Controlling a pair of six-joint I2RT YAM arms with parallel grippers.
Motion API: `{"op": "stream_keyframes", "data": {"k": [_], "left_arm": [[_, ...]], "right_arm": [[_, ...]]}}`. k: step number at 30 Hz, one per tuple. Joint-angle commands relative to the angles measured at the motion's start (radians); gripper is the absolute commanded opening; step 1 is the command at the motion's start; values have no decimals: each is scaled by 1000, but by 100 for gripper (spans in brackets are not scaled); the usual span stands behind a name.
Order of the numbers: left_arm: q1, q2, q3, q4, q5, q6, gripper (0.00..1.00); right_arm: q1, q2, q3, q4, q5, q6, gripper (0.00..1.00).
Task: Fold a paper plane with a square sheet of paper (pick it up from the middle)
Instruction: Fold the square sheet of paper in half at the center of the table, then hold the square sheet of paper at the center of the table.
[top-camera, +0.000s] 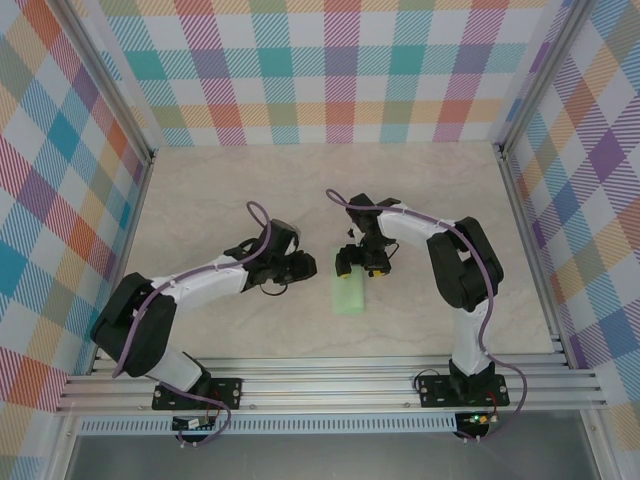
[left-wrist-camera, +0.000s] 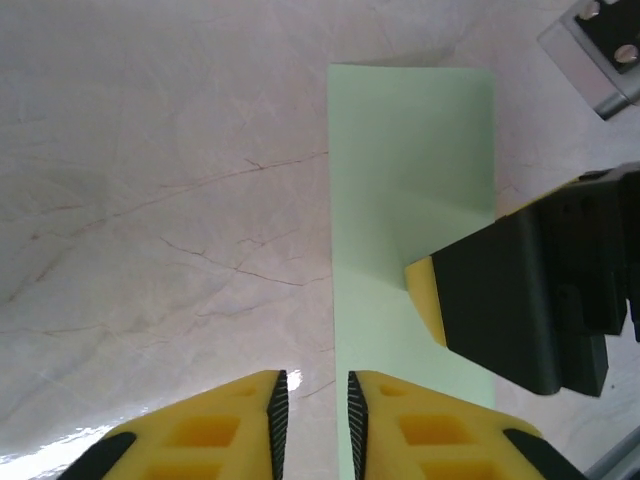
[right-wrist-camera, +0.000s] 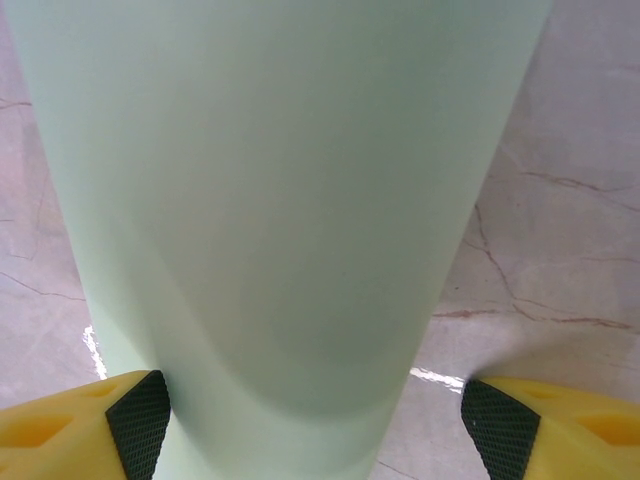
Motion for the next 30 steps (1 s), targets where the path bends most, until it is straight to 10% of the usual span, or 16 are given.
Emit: {"op": "stream_keyframes", "data": {"k": [1, 5, 30], "left_arm": [[-24, 49, 49, 44, 20, -34, 18], [-35, 123, 82, 61, 21, -58, 0], [-96, 329, 139, 187, 47, -136, 0]], "right_arm": [[-5, 115, -61, 38, 80, 0, 83], [-5, 117, -64, 40, 85, 4, 83], [-4, 115, -79, 51, 84, 1, 84]]}}
